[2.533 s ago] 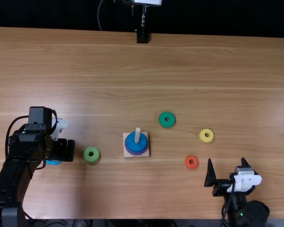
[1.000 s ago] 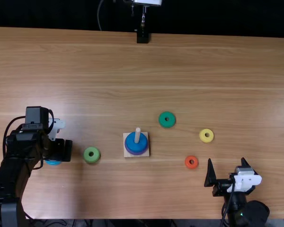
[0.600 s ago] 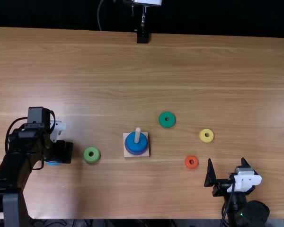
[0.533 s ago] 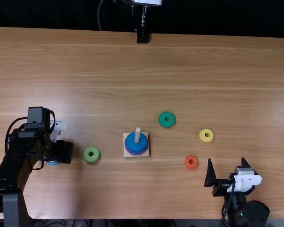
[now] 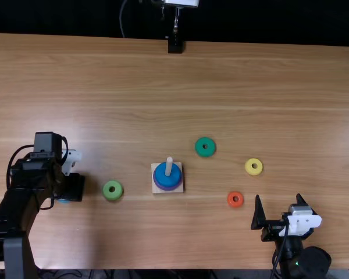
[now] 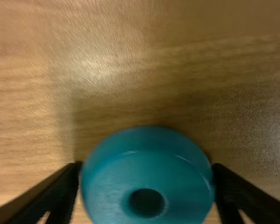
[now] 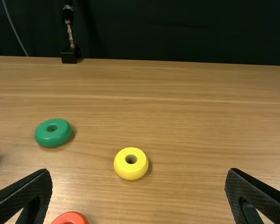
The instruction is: Build the Hanoi tower: stack the rings onto the peg from bottom to top in this color order: purple, dark blue, light blue, dark green, light green, yellow, orange.
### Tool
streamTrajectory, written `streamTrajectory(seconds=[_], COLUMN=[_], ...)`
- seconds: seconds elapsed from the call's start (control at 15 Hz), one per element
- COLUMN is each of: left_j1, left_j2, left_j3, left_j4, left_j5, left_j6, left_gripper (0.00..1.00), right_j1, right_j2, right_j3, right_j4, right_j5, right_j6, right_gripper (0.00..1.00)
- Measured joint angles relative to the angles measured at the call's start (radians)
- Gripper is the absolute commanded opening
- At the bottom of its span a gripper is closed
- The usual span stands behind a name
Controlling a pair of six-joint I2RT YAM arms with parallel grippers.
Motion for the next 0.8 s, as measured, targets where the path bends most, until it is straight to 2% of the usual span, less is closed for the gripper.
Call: streamTrajectory(seconds=[0.07, 0.53, 0.8], left_j1=[0.000, 0.000, -0.015], left_j2=[-0.001, -0.002, -0.045], left_j3=[-0.001, 0.039, 0.251], left_j4=[-0.001, -0.042, -0.233], left_j5=[0.000, -0.004, -0.011], left_j6=[0.000, 0.000, -0.001], left_gripper=[0.00, 0.00, 0.00], right_j1=[0.000, 0.000, 0.000], right_j2=[0.000, 0.000, 0.000], right_j3=[0.000, 0.000, 0.000], right_j4=[0.000, 0.000, 0.000], right_j5=[0.000, 0.000, 0.001], right_j6=[0.000, 0.000, 0.000], right_gripper=[1.00, 1.00, 1.00])
